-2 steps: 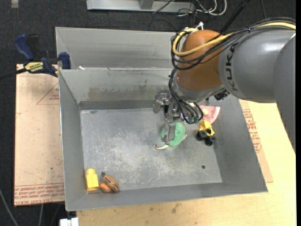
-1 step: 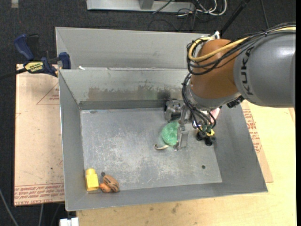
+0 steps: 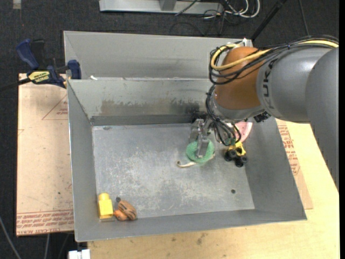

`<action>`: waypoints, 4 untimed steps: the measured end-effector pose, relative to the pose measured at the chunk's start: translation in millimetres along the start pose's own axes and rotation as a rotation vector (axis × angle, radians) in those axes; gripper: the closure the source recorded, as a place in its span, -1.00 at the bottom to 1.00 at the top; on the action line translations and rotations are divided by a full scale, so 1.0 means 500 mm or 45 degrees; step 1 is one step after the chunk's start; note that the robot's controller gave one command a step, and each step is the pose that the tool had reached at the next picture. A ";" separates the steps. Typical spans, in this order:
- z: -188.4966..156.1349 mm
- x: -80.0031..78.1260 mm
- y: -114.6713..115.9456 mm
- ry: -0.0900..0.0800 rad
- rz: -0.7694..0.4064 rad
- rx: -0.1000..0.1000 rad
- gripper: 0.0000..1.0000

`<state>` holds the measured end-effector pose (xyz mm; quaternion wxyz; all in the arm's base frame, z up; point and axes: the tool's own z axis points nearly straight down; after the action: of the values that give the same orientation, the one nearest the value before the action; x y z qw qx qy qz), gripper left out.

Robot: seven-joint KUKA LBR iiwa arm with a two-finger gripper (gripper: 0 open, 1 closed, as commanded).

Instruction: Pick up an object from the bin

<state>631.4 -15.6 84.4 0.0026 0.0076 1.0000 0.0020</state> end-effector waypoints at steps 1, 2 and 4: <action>0.000 0.000 0.000 0.000 0.001 0.000 1.00; -0.098 0.013 0.023 0.011 -0.025 0.003 1.00; -0.131 0.029 0.042 0.022 -0.106 0.003 1.00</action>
Offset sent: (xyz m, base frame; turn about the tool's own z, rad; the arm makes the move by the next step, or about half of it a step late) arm -0.0109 0.0311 0.1355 -0.0484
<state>617.0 5.2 149.8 -0.0061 -0.0342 0.9994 0.0009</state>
